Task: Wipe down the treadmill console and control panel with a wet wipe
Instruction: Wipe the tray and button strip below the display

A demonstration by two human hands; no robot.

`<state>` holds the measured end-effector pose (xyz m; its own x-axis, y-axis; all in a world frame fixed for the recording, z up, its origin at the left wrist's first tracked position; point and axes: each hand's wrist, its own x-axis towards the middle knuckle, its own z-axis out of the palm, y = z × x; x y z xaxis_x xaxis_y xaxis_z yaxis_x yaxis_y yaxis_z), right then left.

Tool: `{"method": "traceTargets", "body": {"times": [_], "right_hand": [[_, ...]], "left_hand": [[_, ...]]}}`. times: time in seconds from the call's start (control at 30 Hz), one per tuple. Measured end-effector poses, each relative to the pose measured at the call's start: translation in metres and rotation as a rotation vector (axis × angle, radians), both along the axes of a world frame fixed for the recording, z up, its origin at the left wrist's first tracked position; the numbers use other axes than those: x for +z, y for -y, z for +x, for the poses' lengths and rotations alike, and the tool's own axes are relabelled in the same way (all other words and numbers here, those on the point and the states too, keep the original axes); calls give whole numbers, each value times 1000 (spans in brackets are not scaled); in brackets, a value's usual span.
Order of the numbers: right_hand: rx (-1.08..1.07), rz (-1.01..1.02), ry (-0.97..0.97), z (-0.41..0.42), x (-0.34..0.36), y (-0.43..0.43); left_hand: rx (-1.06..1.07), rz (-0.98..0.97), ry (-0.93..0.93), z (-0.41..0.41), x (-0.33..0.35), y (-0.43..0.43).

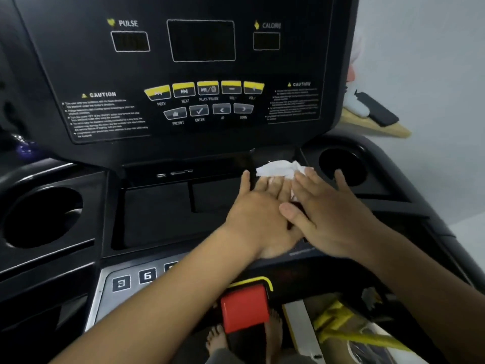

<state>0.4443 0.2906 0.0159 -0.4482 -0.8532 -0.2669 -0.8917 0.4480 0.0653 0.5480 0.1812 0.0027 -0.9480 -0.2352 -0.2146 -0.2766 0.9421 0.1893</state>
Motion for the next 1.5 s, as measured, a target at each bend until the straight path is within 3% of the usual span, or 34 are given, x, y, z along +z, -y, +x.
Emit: {"method": "traceTargets", "body": {"times": [0.13, 0.3, 0.5, 0.6, 0.77, 0.93, 1.17, 1.5], "right_hand": [[74, -42, -8, 34, 6, -41], [174, -162, 77, 47, 15, -1], [338, -307, 145, 100, -3, 29], [308, -297, 137, 86, -1, 13], [202, -214, -63, 20, -3, -45], [230, -137, -84, 14, -6, -66], [333, -225, 144, 41, 10, -37], [487, -234, 201, 148, -3, 51]], "left_hand": [[-37, -69, -58, 51, 0, -6], [69, 99, -86, 68, 12, 4], [213, -29, -99, 138, 8, 30], [260, -56, -136, 122, 2, 16], [149, -28, -258, 43, -6, -46], [146, -137, -168, 38, -9, -67], [170, -180, -169, 89, -18, -49], [401, -199, -181, 205, -5, 16]]}}
